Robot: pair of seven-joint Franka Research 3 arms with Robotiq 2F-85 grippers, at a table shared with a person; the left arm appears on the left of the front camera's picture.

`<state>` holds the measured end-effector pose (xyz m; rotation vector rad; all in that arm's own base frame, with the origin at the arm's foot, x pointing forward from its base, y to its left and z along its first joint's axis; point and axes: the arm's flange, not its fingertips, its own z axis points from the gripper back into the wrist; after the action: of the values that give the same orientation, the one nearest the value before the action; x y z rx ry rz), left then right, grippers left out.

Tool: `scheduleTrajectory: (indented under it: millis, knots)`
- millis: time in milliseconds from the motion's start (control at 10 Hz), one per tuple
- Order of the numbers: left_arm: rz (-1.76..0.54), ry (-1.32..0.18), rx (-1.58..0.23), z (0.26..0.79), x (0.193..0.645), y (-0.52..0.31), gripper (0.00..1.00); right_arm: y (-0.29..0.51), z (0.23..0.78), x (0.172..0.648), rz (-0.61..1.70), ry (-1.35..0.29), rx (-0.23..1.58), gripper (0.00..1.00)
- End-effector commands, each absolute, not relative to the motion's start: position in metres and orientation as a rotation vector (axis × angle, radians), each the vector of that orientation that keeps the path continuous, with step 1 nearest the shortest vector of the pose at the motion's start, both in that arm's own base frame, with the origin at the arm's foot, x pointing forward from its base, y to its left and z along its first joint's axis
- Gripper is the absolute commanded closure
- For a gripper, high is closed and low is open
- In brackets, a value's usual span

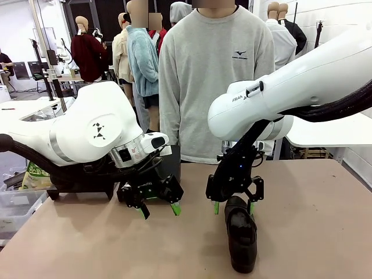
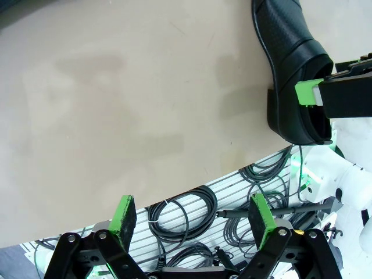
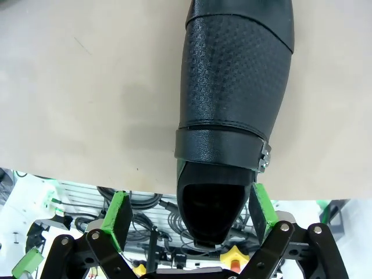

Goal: Organize the shoes by placing them on the stand.
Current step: Place the Shoe from the middle of the table onto the Shoes Stand.

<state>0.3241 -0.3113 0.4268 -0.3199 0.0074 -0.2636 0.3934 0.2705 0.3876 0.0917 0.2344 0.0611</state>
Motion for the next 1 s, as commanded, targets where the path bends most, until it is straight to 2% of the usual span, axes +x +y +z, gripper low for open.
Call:
scheduleTrajectory:
  millis: [0, 300, 400, 500, 700, 900]
  knots:
    - [-0.264, 0.011, -0.334, 0.426, 0.324, -0.310, 0.00, 0.270, 0.388, 0.393, 0.061, 0.234, 0.092, 0.00]
    - [-0.264, 0.011, -0.334, 0.426, 0.324, -0.310, 0.00, 0.258, 0.448, 0.363, 0.098, 0.111, 0.059, 0.00]
    - [-0.264, 0.011, -0.334, 0.426, 0.324, -0.310, 0.00, 0.237, 0.466, 0.352, 0.070, 0.080, 0.053, 0.00]
    - [-0.264, 0.011, -0.334, 0.426, 0.324, -0.310, 0.00, 0.206, 0.478, 0.344, 0.077, 0.117, 0.035, 0.00]
    - [-0.264, 0.011, -0.334, 0.426, 0.324, -0.310, 0.00, 0.139, 0.489, 0.330, 0.184, 0.094, 0.014, 0.00]
    - [-0.264, 0.011, -0.334, 0.426, 0.324, -0.310, 0.00, 0.091, 0.492, 0.325, 0.184, 0.077, 0.023, 0.00]
